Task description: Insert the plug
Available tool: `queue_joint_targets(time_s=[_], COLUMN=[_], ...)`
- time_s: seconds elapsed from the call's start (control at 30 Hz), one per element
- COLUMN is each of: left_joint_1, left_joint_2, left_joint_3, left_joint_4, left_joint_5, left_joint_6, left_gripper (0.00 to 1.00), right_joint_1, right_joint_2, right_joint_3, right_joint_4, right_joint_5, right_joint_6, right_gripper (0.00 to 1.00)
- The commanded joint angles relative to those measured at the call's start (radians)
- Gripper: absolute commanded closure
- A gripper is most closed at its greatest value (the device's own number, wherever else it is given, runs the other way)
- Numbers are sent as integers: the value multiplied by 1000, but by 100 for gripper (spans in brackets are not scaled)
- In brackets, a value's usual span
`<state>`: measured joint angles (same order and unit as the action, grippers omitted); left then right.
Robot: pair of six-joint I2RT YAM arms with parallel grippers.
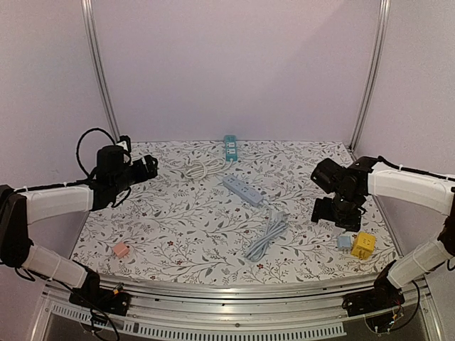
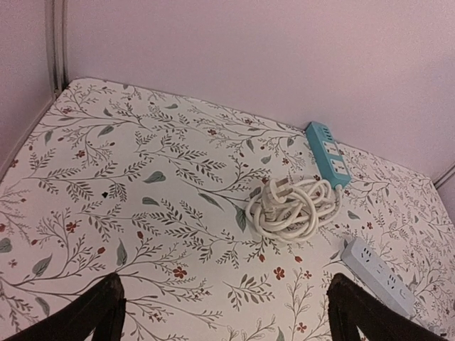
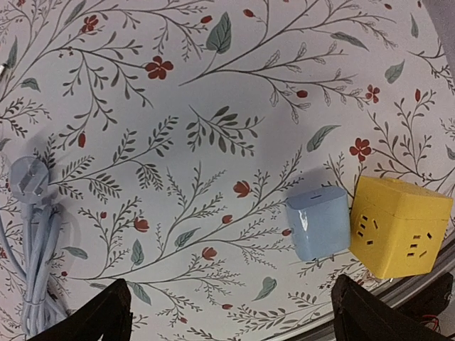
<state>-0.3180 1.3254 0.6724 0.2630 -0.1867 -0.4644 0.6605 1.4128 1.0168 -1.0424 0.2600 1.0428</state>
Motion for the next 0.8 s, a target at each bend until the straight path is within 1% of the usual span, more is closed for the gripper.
queue_joint_targets(time_s=[0.0, 0.17, 0.33, 0.5, 0.57, 0.67, 0.77], left_joint_1=[1, 1, 1, 0, 1, 2, 1], left_joint_2=[-24, -24, -27, -21, -21, -24, -24], left_joint_3=[7, 9, 7, 9, 9, 9, 9], left_joint_4=[-19, -23, -24, -23, -22, -25, -25], left_joint_5=[7, 10, 7, 7, 8, 7, 5], left_joint_6=[-6, -7, -9, -10, -10, -10, -10], left_gripper=[1, 1, 1, 1, 1, 1, 1], right_joint_1=[-17, -67, -118, -152, -189, -211, -222], right_joint_2=[53, 83, 95, 95, 100, 121, 137], right_joint_3=[-63, -128, -157, -176, -188, -189, -184], right_joint_4=[-33, 65, 65, 157, 182, 192, 179], right_joint_5=[19, -38, -22, -43, -46, -42, -39], right_joint_6=[46, -2, -16, -67, -86, -99, -99], right_gripper=[5, 9, 10, 10, 12, 14, 15])
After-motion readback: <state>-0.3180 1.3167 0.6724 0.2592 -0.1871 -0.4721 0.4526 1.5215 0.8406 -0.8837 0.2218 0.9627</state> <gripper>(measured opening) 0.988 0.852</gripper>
